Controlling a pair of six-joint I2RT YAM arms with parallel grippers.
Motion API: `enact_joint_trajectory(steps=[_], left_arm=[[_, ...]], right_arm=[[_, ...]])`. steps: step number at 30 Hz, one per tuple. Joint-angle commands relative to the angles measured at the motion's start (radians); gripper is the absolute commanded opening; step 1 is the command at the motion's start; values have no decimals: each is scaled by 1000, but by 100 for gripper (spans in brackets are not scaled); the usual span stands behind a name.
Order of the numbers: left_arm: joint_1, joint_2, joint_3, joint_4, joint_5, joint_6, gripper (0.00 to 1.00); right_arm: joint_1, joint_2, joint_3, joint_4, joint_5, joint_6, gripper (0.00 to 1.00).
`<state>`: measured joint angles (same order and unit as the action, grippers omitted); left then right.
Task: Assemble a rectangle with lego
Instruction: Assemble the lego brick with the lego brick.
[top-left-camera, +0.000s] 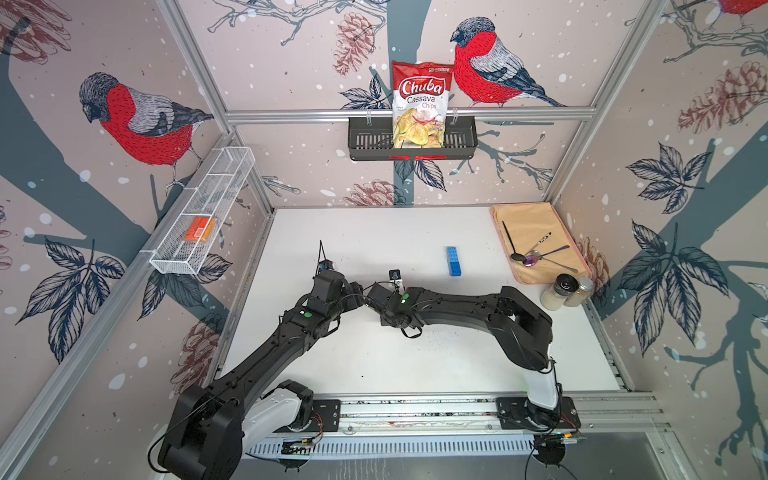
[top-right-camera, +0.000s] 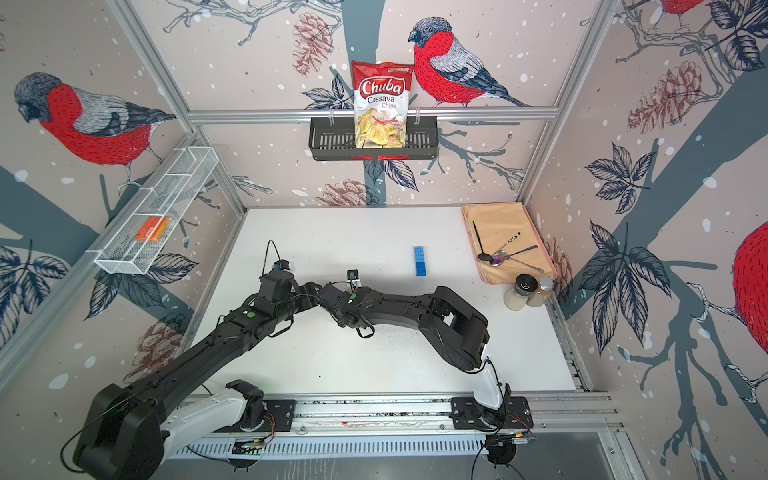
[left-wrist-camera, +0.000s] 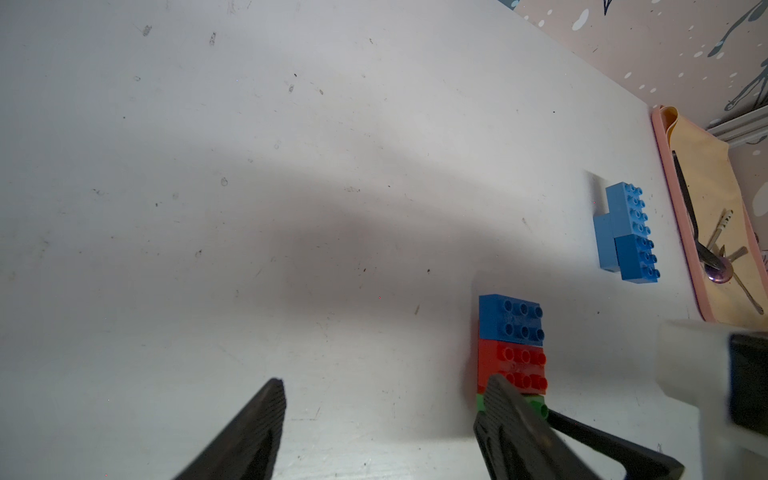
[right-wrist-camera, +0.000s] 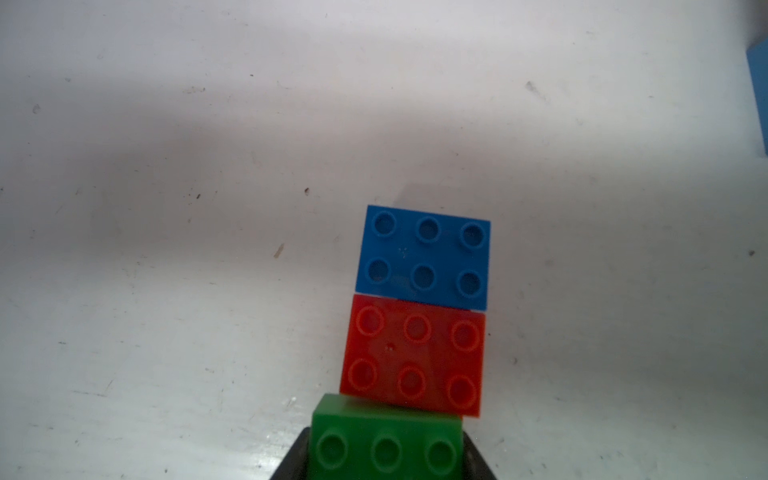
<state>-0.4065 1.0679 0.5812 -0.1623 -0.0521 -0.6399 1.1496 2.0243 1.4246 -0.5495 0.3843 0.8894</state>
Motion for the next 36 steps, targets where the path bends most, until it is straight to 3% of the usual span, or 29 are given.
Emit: enact_joint_trajectory(steps=[1, 11, 23, 36], left_arm=[[3, -2, -4, 38, 9, -1, 76], [4, 8, -6, 44, 13, -6, 76], [5, 7, -8, 43, 14, -5, 76], [5, 4, -11, 41, 12, -2, 76]], right_arm=[[-4, -13, -10, -56, 1, -39, 34], [-31, -41, -15, -72, -35, -202, 33], [-24, 13, 34, -60, -62, -210, 33], [-59, -34, -44, -16, -96, -275, 32]])
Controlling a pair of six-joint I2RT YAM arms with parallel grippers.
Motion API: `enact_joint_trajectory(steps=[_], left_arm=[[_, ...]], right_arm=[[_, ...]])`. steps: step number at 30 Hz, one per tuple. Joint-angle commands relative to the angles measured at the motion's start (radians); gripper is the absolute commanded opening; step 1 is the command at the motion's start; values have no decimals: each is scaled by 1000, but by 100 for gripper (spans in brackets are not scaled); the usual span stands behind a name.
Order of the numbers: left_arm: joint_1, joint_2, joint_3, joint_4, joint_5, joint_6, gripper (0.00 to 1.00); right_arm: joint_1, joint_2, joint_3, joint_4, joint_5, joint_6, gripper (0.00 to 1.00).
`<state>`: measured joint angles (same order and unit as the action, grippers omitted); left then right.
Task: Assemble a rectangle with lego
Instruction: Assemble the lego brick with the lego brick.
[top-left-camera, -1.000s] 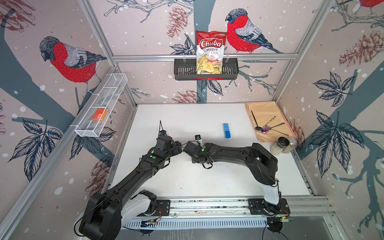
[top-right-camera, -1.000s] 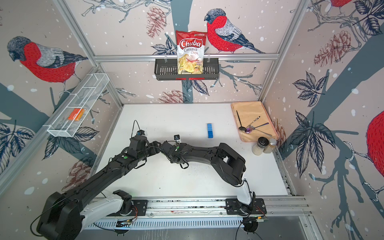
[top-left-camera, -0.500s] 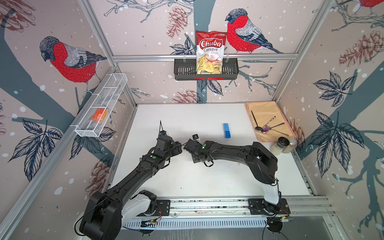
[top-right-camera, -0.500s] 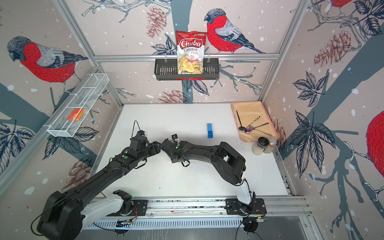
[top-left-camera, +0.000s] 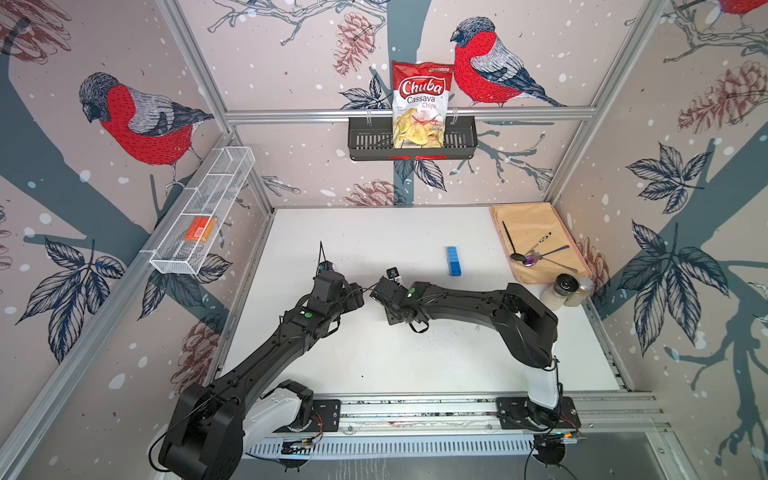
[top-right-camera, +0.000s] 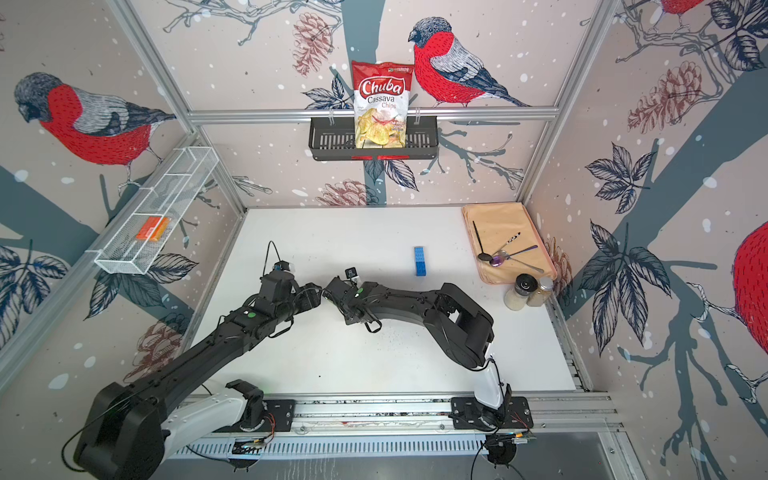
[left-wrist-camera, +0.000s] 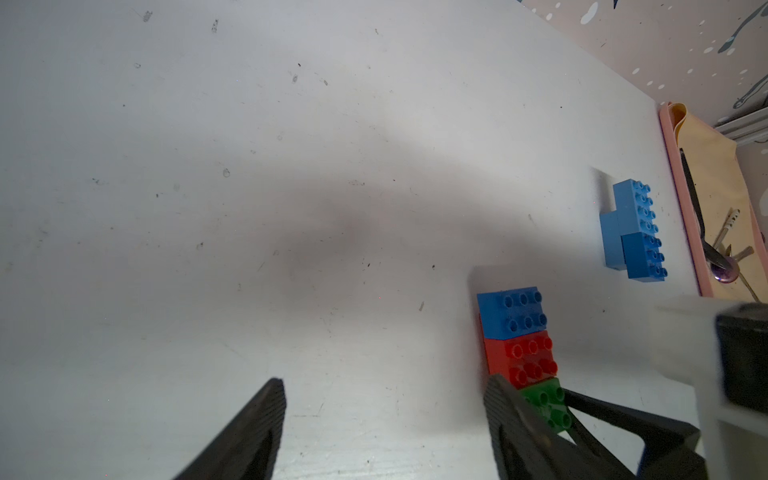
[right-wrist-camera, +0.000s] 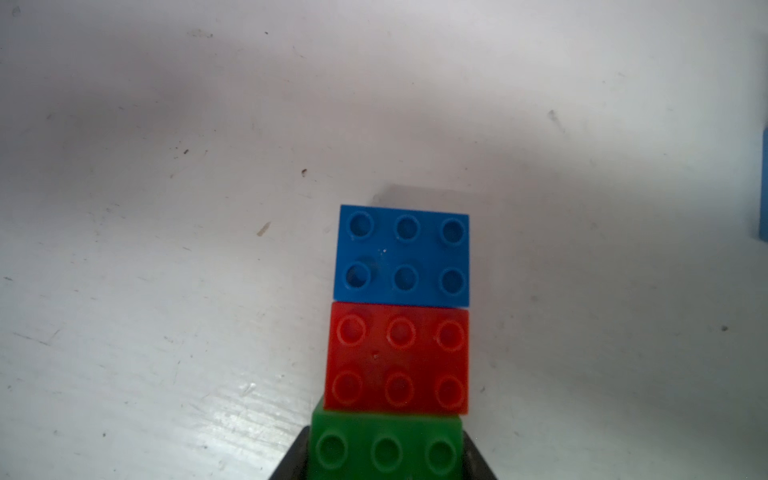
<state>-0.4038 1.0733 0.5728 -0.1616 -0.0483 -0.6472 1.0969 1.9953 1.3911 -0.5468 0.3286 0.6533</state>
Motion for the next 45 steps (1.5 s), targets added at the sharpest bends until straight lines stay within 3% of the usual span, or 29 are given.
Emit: enact_joint_trajectory(steps=[1, 18, 37, 41, 45], left_arm=[[2, 0, -2, 40, 8, 5, 76], [2, 8, -1, 40, 8, 5, 76], [2, 21, 4, 34, -2, 10, 76], [2, 23, 6, 34, -4, 12, 76], [1, 26, 9, 34, -1, 12, 76]], right_arm=[[-9, -4, -11, -16, -51, -52, 32], [-62, -10, -32, -31, -172, -288, 32], [-85, -37, -111, 7, -182, -352, 31], [-88, -42, -103, 1, -158, -354, 36], [-80, -53, -90, 1, -139, -364, 52]])
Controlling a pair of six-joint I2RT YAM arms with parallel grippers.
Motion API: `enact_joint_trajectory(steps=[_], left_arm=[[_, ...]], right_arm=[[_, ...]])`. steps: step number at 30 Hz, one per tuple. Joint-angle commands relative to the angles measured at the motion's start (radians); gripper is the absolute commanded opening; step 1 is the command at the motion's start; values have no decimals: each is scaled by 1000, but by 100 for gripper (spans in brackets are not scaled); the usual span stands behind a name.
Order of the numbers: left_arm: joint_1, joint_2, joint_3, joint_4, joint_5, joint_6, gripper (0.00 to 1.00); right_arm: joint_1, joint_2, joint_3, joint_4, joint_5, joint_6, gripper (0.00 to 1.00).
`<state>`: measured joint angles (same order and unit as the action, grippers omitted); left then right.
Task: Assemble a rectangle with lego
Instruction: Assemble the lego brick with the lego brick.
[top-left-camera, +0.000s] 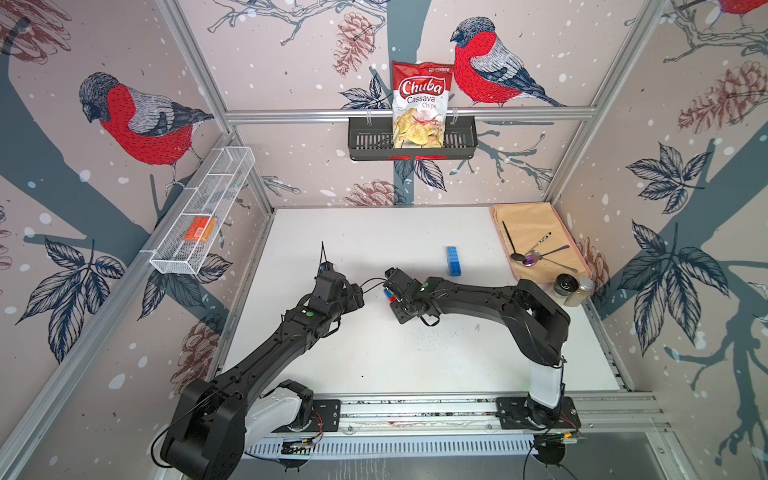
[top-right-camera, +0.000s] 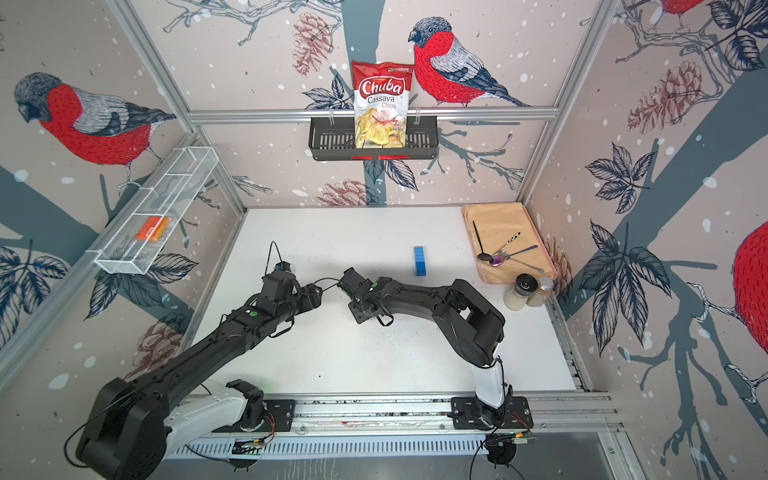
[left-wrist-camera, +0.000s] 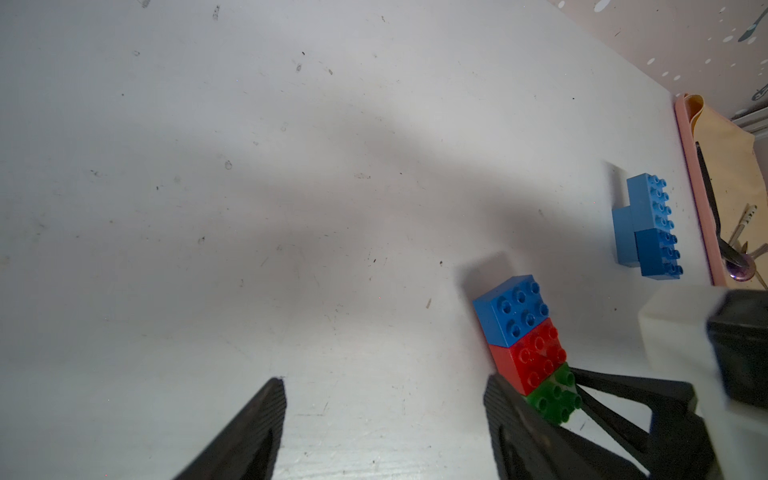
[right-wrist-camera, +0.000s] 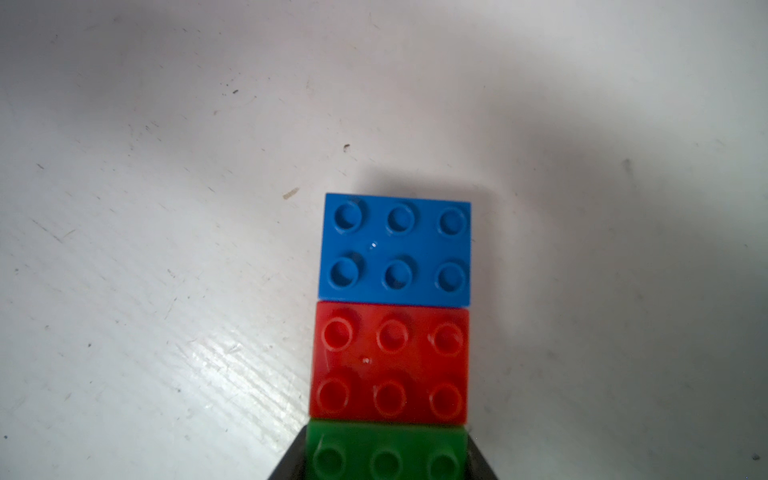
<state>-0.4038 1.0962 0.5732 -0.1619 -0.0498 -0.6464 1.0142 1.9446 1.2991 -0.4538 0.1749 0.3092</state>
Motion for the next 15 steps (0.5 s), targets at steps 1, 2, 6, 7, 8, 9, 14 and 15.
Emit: enact_joint_trajectory(steps=[1, 2, 6, 7, 8, 9, 14, 15], left_arm=[[2, 5, 9, 35, 2, 13, 76], [2, 5, 10, 35, 2, 14, 76], [2, 7, 14, 37, 25, 27, 77], [2, 8, 15, 41, 37, 36, 78], [2, 7, 18, 41, 49, 43, 82], [2, 6, 20, 38, 54, 44, 94], [0, 5, 15, 44, 137, 1, 97], [0, 8, 9, 51, 152, -32, 97]], right_arm=[[4, -7, 7, -90, 19, -23, 57], [6, -11, 13, -87, 18, -25, 60], [8, -33, 29, -73, 14, -40, 72], [8, -42, 29, -67, 14, -42, 74], [7, -51, 29, -64, 12, -47, 76], [6, -58, 30, -61, 12, -51, 77], [-20, -156, -16, -24, 8, -34, 79], [-31, -178, -32, -22, 23, -20, 79]])
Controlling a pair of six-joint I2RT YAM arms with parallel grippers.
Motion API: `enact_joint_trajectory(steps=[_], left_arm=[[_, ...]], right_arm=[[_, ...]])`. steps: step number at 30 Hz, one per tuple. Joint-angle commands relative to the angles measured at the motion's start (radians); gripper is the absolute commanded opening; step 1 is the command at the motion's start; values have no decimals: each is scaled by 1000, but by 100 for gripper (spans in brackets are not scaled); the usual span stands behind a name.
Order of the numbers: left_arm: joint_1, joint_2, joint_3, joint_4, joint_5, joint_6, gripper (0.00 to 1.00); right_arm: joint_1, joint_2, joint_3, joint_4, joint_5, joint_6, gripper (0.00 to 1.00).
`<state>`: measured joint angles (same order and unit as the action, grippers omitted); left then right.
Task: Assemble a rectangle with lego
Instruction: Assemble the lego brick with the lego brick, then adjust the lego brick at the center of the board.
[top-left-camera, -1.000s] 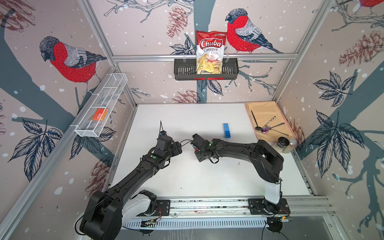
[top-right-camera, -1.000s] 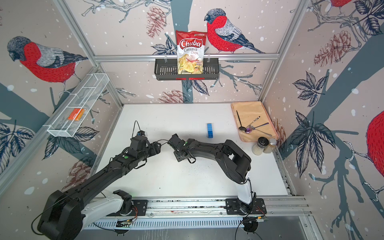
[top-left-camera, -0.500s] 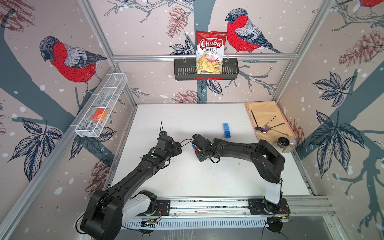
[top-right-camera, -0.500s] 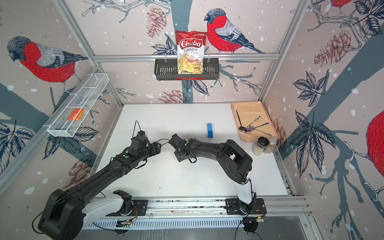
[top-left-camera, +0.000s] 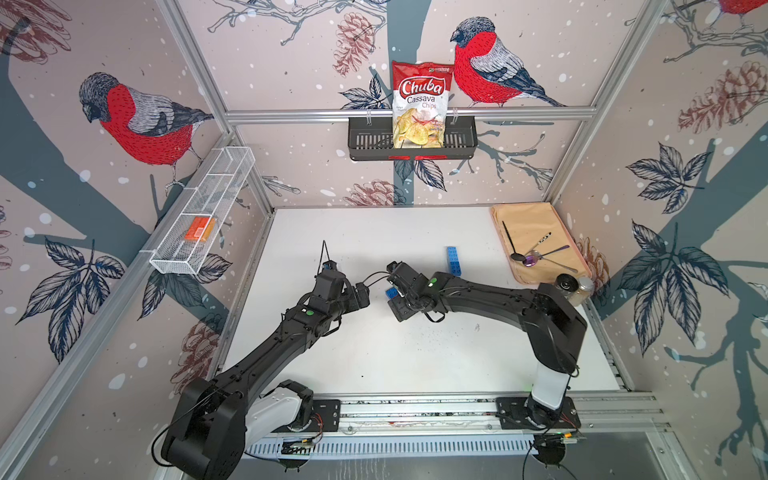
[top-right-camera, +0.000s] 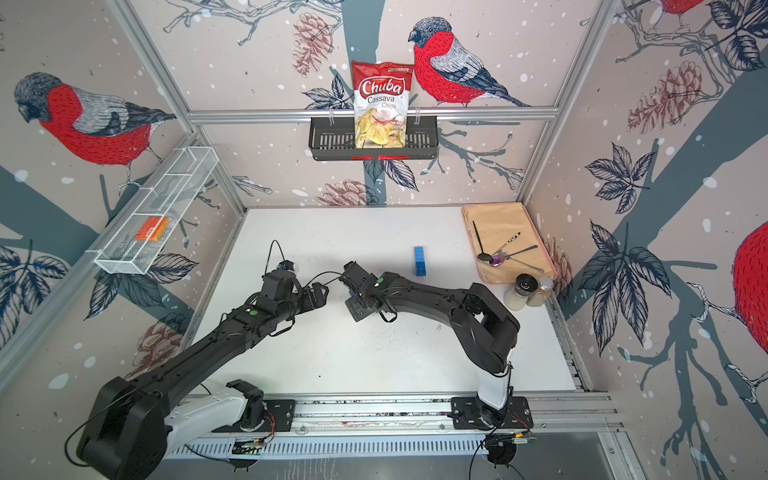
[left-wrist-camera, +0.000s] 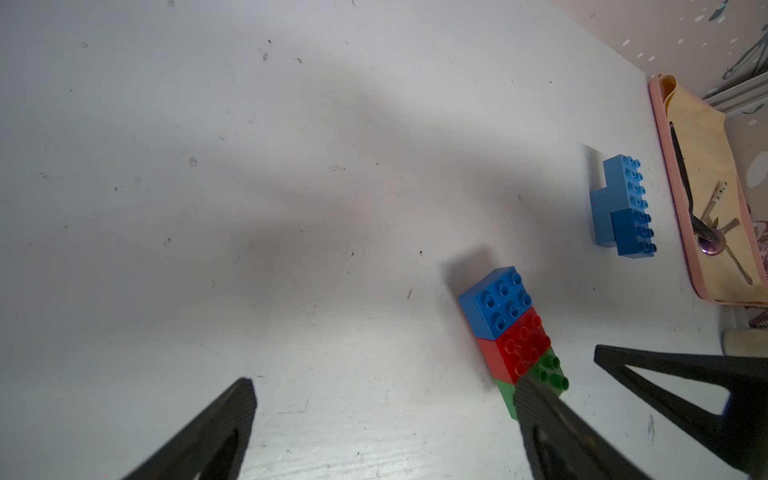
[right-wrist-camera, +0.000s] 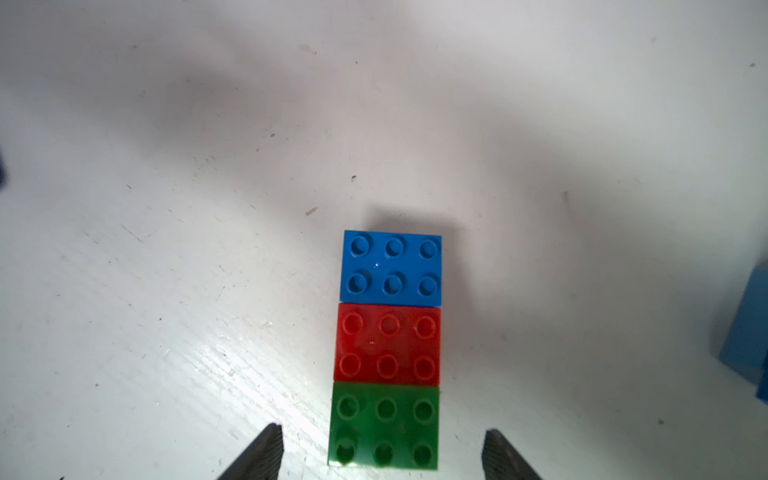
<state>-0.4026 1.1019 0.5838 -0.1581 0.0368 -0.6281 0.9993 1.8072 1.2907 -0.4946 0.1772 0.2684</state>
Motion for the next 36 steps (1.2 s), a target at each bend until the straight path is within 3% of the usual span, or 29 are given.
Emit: enact_joint_trajectory(steps=[1, 5, 9, 19, 27, 36], left_arm=[[-3, 5, -12, 60, 81, -91, 97], [-43, 60, 4, 71, 95, -205, 98], [-132, 165, 101, 9, 15, -275, 97], [-260, 518, 392, -117, -49, -495, 97], [-295, 745, 593, -229, -79, -533, 97], [-300, 847, 716, -367, -122, -471, 97]], right_arm=[[-33, -70, -40, 16, 37, 40, 78], [-109, -180, -122, -38, 155, 165, 77], [-191, -309, -243, -32, 218, 255, 75], [-315, -562, -523, 193, 121, 244, 74], [-338, -608, -589, 267, 68, 212, 74], [-394, -662, -653, 322, 29, 194, 74]])
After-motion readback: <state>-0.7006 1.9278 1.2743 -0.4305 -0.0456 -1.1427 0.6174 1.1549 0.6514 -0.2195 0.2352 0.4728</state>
